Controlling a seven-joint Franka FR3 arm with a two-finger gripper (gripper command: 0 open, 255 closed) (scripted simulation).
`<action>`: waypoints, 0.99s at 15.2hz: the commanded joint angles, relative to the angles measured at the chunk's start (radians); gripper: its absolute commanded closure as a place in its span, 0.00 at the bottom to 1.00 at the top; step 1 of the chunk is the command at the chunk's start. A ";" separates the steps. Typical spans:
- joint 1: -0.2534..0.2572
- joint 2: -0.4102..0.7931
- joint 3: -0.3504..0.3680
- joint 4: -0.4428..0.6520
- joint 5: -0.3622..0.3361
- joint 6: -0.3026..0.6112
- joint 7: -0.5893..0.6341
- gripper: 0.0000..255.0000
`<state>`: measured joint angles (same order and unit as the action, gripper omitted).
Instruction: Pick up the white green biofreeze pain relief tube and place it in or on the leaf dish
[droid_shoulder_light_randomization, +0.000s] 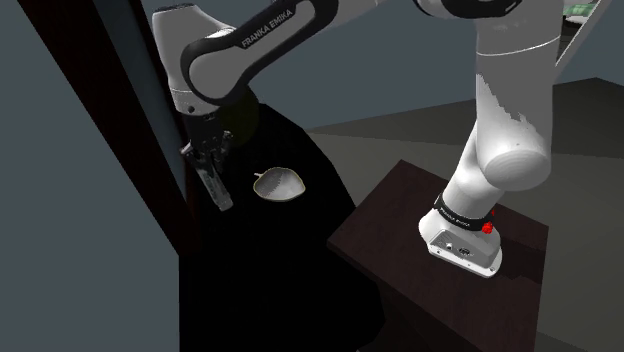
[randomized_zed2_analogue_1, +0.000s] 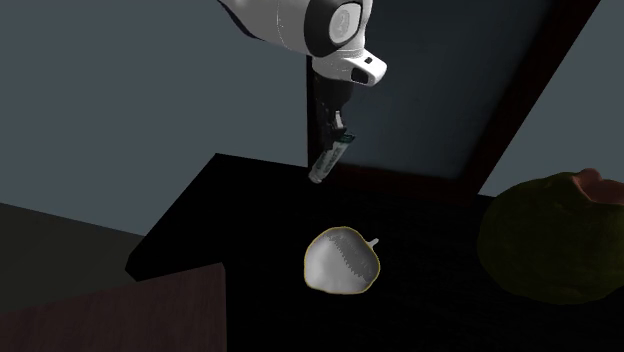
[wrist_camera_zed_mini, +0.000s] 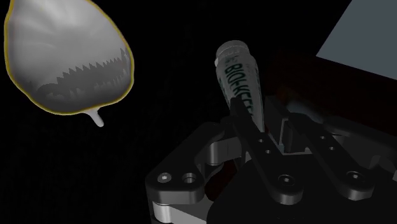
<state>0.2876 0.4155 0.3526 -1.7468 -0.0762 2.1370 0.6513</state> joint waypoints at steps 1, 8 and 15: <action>-0.002 -0.014 0.003 0.010 0.005 -0.024 -0.002 1.00; -0.105 -0.212 -0.004 -0.194 0.083 -0.012 -0.132 1.00; -0.194 -0.411 -0.055 -0.376 0.160 -0.030 -0.306 1.00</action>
<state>0.1054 0.0242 0.3069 -2.1093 0.0773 2.1147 0.3708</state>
